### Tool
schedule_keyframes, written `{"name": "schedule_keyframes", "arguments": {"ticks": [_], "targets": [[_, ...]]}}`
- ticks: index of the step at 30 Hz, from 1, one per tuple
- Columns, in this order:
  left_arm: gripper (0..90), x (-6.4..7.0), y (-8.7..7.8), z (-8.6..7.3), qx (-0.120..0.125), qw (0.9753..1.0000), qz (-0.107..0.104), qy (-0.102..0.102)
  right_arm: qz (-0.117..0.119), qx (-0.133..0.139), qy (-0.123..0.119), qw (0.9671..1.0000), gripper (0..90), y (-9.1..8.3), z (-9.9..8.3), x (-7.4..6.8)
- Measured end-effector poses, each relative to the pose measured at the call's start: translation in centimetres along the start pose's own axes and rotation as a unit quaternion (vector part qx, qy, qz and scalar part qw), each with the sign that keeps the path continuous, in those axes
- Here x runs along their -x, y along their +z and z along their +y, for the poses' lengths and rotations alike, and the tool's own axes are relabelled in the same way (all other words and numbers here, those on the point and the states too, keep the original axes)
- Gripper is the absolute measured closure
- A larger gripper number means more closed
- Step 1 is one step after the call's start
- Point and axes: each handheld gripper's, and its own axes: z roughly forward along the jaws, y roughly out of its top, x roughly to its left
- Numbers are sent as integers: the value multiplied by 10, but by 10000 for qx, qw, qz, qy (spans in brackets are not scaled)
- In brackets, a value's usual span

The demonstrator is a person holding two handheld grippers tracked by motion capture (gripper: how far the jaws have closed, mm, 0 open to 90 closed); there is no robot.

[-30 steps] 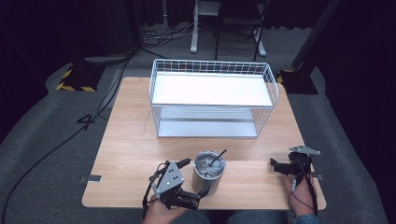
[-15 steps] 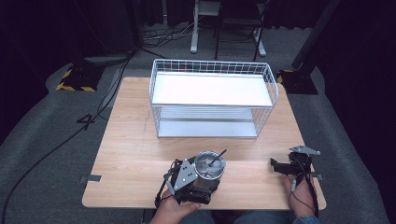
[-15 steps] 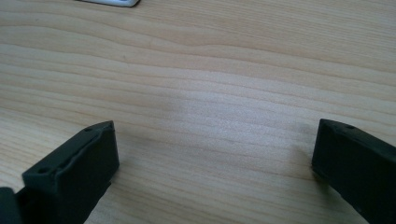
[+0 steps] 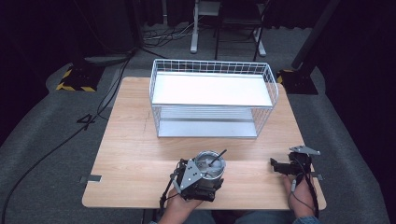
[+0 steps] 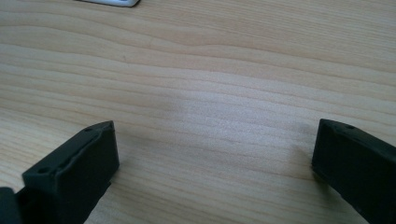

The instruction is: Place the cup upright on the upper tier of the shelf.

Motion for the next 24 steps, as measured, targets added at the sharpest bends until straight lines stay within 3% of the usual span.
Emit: {"name": "schedule_keyframes", "arguments": {"ticks": [3,16,24], "targets": [[4,-1,-1,-2,22,9999,-8,119,-1,0,0,10000,7,0,0,0],[38,-1,-2,-2,62,9999,3,116,1,0,1,10000,7,0,0,0],[40,-1,-4,5,-108,9999,-35,19,1,0,-1,10000,7,0,0,0]]}}
